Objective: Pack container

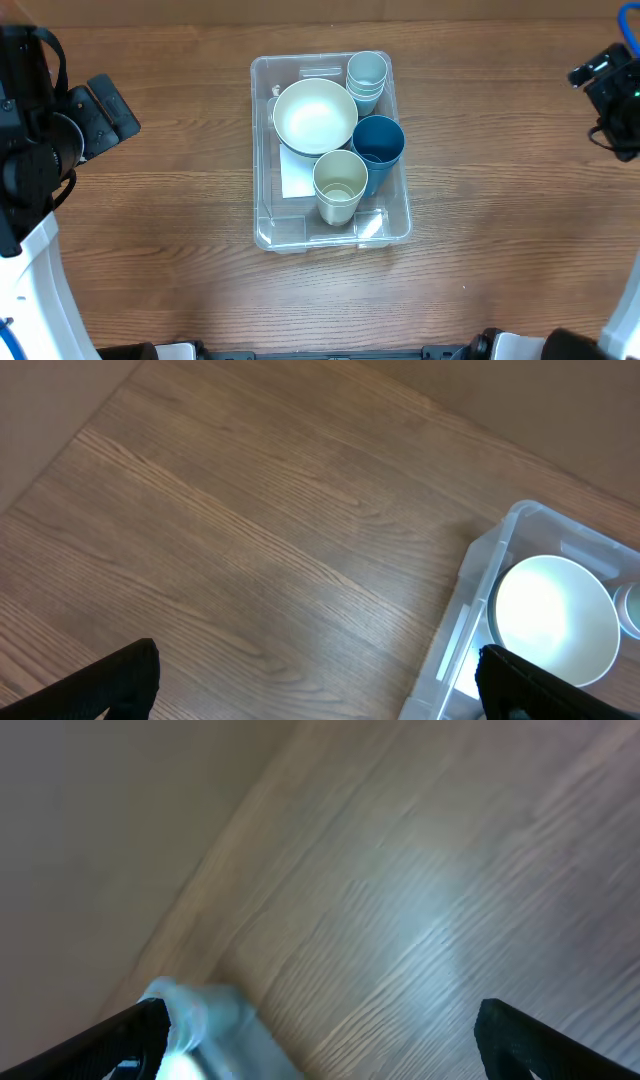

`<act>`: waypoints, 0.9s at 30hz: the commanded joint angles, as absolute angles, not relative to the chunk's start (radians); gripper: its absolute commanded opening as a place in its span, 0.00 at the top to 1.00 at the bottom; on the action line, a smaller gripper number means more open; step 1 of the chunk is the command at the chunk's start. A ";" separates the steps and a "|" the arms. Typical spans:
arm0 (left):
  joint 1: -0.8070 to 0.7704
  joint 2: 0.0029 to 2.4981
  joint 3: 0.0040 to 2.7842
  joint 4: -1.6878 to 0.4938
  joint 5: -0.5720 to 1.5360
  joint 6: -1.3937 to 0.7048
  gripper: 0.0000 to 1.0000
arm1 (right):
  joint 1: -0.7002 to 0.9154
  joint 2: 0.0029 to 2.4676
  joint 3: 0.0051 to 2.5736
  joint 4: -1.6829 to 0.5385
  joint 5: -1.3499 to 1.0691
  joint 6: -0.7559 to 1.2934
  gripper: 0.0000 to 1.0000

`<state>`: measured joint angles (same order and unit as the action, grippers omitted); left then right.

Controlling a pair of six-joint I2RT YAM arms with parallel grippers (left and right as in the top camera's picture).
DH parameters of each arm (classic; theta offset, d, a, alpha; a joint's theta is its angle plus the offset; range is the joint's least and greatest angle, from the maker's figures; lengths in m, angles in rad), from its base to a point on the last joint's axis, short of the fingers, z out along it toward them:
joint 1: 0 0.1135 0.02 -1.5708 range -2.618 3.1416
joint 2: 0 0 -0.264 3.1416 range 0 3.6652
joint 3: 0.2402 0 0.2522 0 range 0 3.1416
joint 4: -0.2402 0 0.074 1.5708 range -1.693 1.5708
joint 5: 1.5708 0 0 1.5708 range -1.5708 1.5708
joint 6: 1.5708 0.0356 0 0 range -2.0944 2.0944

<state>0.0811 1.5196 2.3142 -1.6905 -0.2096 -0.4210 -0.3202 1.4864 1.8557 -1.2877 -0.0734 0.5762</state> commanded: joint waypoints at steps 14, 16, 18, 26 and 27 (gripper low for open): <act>0.085 1.517 2.319 -1.689 -0.206 -0.442 0.00 | -0.059 0.490 0.973 -0.782 0.007 0.192 0.00; 0.085 1.517 2.319 -1.689 -0.206 -0.442 0.00 | -0.059 0.330 0.734 -0.696 -0.044 0.170 0.00; 0.085 1.517 2.319 -1.689 -0.206 -0.442 0.00 | -0.059 0.217 0.555 -0.635 -0.072 0.171 0.00; 0.085 1.517 2.319 -1.689 -0.206 -0.442 0.00 | -0.059 0.003 0.174 -0.496 -0.137 0.173 0.00; 0.085 1.517 2.319 -1.689 -0.206 -0.442 0.00 | -0.059 0.003 0.160 -0.492 -0.137 0.175 0.00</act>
